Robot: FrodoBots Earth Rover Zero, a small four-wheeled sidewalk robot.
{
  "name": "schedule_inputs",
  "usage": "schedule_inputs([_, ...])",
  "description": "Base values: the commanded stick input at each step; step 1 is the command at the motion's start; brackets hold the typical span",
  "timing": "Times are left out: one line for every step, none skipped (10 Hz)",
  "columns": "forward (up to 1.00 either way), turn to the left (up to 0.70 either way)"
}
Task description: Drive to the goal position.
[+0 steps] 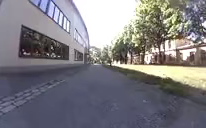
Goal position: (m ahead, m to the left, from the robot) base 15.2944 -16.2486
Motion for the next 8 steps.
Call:
schedule_inputs([0.45,0.00])
schedule_inputs([0.45,0.00])
schedule_inputs([0.45,0.00])
schedule_inputs([0.45,0.00])
schedule_inputs([0.45,0.00])
schedule_inputs([0.45,0.00])
schedule_inputs([0.45,0.00])
schedule_inputs([0.45,0.00])
